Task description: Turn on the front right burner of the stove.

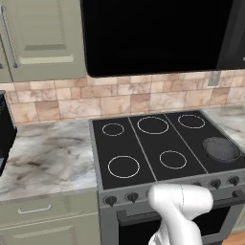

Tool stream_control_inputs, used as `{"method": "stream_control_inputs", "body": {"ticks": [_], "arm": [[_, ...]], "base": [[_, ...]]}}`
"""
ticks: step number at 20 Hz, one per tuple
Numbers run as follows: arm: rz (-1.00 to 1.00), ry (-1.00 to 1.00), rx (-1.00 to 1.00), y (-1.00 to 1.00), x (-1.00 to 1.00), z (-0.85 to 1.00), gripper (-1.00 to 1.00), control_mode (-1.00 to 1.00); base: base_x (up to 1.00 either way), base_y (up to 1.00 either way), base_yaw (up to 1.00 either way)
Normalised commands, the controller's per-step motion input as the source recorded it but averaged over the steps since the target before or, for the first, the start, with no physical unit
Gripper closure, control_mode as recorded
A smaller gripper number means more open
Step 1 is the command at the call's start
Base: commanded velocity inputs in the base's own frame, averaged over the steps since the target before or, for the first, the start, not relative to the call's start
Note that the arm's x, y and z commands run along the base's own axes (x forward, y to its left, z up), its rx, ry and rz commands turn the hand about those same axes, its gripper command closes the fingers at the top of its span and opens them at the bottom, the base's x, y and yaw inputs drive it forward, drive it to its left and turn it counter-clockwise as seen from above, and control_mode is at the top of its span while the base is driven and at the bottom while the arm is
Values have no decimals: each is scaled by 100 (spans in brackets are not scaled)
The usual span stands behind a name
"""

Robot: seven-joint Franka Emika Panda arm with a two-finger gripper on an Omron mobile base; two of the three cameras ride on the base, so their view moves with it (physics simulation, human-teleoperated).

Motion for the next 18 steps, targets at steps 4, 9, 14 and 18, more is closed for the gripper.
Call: {"method": "stream_control_inputs", "body": {"ticks": [4, 9, 14, 18], "arm": [[0, -33, 0, -23, 0, -61, -100, -100], [0, -8, 4, -44, 0, -30, -100, -100], [0, 0, 8, -25, 0, -3, -100, -100], [0, 0, 3, -33, 1, -13, -100, -100]], "base": [[0, 0, 0], [0, 0, 0], [0, 0, 0], [0, 0, 0]]}}
